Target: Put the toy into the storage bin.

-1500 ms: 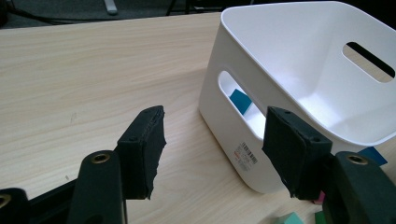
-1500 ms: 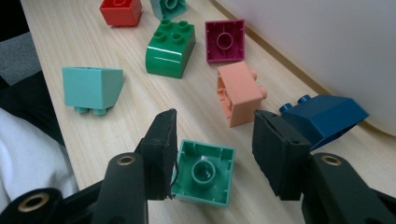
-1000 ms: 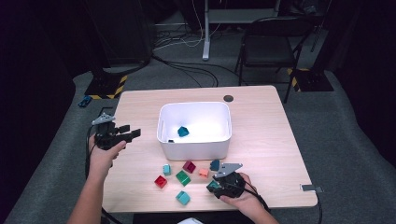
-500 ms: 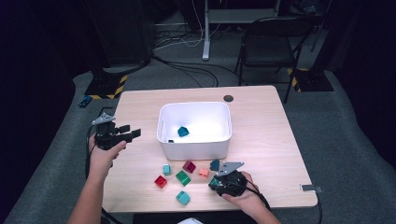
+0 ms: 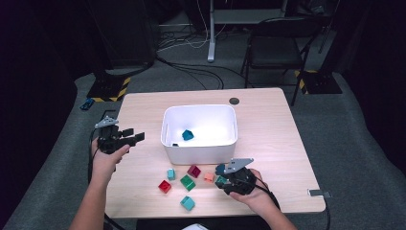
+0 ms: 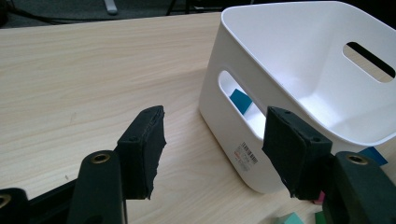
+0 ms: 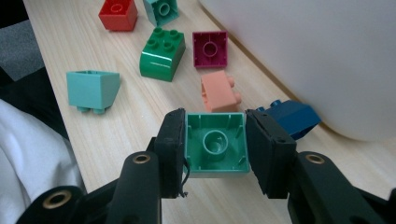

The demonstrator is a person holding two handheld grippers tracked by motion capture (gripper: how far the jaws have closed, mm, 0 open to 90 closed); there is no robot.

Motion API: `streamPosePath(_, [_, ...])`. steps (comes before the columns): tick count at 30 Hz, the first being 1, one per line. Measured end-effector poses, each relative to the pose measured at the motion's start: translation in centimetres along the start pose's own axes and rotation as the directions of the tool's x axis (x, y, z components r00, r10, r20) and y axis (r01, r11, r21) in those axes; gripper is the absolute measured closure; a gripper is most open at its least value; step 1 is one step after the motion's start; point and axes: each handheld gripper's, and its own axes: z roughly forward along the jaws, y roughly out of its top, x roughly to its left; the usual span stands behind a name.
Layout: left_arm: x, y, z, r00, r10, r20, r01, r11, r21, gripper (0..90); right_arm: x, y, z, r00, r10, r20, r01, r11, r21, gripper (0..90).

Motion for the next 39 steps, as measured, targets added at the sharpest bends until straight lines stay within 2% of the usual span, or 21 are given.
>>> streamPosePath(10, [0.0, 0.0, 0.0, 1.0000, -0.001, 0.000, 0.001, 1.0000, -0.003, 38.5, -0.5, 2.6, -1.7, 0.9995, -0.015, -0.027, 0.015, 1.000, -0.019, 58.7])
streamPosePath(18, [0.0, 0.0, 0.0, 1.0000, 0.000, 0.001, 0.000, 1.0000, 0.002, 38.5, -1.2, 4.2, -3.0, 0.9985, 0.001, -0.054, -0.003, 0.999, -0.034, 58.7])
streamPosePath(21, [0.1, 0.0, 0.1, 1.0000, 0.002, 0.000, -0.002, 1.0000, 0.002, 38.4, -1.4, 4.8, -3.5, 0.9978, -0.015, -0.065, 0.012, 0.999, -0.048, 58.7])
streamPosePath(32, [0.1, 0.0, 0.1, 1.0000, -0.002, 0.000, 0.002, 1.0000, 0.003, 38.5, -1.8, 7.4, -5.6, 0.9970, -0.016, -0.076, 0.008, 0.995, -0.101, 58.7])
streamPosePath(39, [0.1, 0.0, 0.1, 1.0000, -0.001, 0.000, 0.001, 1.0000, 0.003, 38.4, -2.0, 9.6, -6.8, 0.9980, -0.028, -0.057, 0.021, 0.993, -0.120, 58.7])
